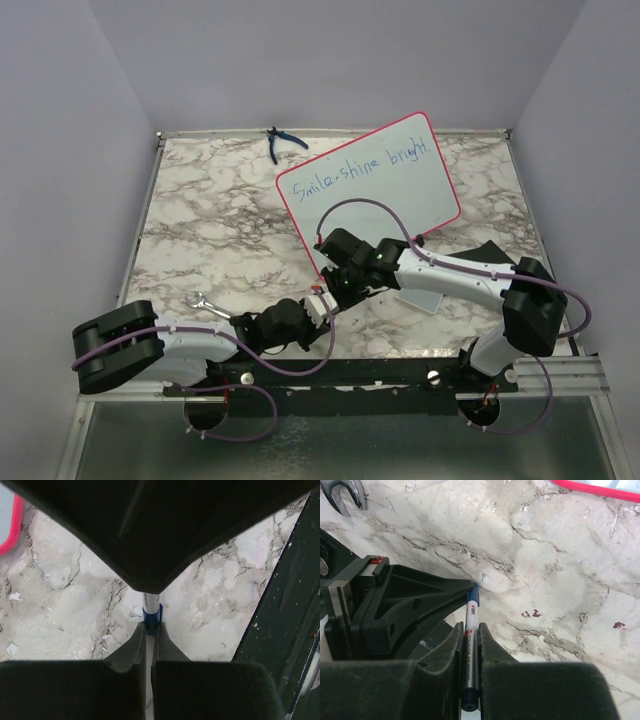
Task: Write a sentence on the whiteboard
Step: Close the whiteboard marker at the center of the board.
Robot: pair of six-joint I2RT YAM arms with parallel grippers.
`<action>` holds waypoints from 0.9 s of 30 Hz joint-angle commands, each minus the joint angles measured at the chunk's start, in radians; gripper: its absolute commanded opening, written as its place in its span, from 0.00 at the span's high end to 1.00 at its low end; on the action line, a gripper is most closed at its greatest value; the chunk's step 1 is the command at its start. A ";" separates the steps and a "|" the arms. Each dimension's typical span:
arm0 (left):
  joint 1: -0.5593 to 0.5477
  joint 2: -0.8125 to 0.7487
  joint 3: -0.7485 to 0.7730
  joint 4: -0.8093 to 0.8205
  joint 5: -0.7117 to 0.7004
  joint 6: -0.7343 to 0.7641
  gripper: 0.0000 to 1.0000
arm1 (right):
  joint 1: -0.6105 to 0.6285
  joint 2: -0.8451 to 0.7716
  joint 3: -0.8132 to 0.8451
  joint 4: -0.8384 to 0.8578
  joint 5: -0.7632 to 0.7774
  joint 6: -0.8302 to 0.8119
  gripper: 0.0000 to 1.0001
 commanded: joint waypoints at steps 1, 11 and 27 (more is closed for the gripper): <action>0.004 -0.013 0.022 0.301 -0.059 -0.005 1.00 | 0.081 0.114 -0.043 -0.099 0.055 0.061 0.99; 0.004 -0.042 0.009 0.296 -0.085 -0.030 1.00 | 0.108 0.126 -0.077 -0.077 0.095 0.122 0.99; 0.006 -0.401 0.047 -0.179 -0.176 -0.180 0.19 | -0.153 -0.195 -0.207 0.081 0.091 0.116 0.99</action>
